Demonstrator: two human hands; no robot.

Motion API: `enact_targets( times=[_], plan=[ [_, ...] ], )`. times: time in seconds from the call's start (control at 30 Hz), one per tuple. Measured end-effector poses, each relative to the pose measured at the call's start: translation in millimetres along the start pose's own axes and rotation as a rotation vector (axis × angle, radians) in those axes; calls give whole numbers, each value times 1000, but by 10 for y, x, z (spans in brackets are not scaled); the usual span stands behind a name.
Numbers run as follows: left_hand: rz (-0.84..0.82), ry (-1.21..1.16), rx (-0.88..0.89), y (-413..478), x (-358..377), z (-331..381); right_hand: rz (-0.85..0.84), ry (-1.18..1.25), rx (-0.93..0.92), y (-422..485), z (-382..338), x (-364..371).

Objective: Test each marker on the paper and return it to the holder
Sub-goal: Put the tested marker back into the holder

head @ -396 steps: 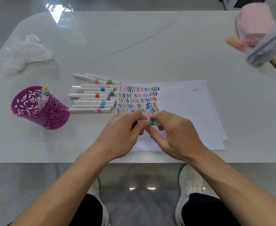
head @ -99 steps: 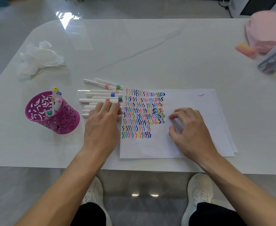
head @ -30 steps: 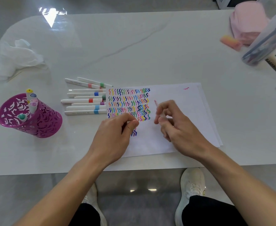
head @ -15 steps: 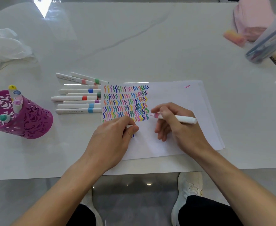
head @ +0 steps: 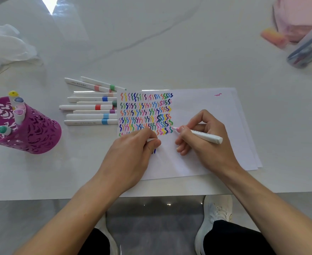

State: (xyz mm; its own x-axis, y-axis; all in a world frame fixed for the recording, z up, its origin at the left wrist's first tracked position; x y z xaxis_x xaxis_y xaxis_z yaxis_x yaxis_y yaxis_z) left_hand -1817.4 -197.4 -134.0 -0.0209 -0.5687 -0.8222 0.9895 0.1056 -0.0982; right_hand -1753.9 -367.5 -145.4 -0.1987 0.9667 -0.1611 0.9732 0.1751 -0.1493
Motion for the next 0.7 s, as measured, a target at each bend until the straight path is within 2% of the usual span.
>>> enact_targets(
  times=[0.7],
  plan=[
    [11,-38,7,10,-15,-14,33,-82,8,33,19,-11]
  ],
)
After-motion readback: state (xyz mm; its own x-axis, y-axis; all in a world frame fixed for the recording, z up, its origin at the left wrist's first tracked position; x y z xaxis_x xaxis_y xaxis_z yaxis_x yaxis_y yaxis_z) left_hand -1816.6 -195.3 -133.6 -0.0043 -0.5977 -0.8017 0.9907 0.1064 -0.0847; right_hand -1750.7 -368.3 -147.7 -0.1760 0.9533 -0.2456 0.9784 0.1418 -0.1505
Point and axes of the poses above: each hand's wrist, its own y-axis towards the middle knuckle, its own x-axis out of the palm, z = x × y, the point moved 10 cm from there along y, towards the middle knuckle, and after that the axes turned 4 degrees about z, right-handed, at the moved point
